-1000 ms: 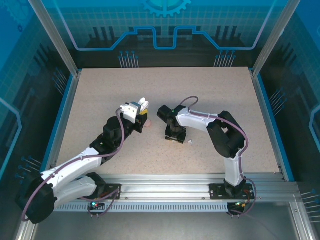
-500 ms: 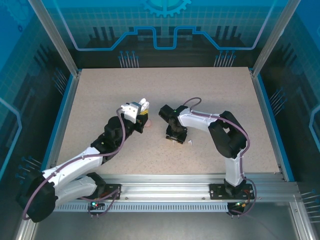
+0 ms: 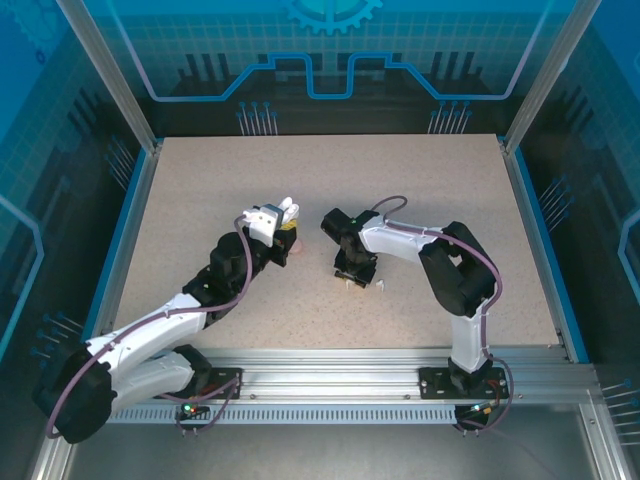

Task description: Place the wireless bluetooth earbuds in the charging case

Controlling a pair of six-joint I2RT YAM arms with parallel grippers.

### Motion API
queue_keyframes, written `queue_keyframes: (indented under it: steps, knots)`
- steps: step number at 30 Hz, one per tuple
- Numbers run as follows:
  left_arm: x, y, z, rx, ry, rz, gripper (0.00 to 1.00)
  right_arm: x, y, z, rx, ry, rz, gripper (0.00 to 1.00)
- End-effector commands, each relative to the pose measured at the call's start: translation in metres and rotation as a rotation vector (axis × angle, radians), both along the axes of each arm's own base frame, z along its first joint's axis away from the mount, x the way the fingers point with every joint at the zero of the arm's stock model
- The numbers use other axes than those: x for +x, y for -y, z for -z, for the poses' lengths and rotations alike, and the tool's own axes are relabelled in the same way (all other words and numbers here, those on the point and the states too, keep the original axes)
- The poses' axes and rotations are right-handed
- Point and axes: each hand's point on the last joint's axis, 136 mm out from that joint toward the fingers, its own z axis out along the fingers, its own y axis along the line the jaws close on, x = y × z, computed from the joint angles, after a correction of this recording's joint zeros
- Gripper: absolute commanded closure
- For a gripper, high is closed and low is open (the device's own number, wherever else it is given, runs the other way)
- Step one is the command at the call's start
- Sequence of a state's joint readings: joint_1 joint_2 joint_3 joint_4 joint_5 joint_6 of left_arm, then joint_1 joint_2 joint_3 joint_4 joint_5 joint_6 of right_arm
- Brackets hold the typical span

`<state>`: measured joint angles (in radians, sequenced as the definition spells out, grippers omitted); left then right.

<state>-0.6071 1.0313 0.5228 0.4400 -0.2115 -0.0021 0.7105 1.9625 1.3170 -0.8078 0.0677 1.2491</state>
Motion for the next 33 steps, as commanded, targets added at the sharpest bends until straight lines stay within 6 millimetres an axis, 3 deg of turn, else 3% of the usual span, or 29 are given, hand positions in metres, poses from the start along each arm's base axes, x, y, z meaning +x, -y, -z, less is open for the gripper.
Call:
queue_keyframes:
  steps: [1,7,21,27,33]
  knots:
    - [0.0,0.008,-0.017,-0.045,0.033,0.03,1.0,-0.001,0.008,0.016,-0.034,-0.022,0.02,0.68]
    - [-0.002,0.009,-0.02,-0.054,0.034,0.041,1.0,0.009,0.003,0.007,-0.017,0.058,-0.064,0.75]
    - [-0.004,0.01,-0.026,-0.059,0.046,0.055,1.0,0.034,0.003,-0.053,-0.018,0.322,-0.293,0.76]
    - [-0.007,0.012,-0.041,-0.057,0.098,0.073,1.0,0.054,0.002,-0.12,0.04,0.539,-0.332,0.76]
    - [-0.009,0.018,-0.061,-0.077,0.148,0.114,1.0,0.072,-0.005,-0.219,0.18,0.837,-0.364,0.76]
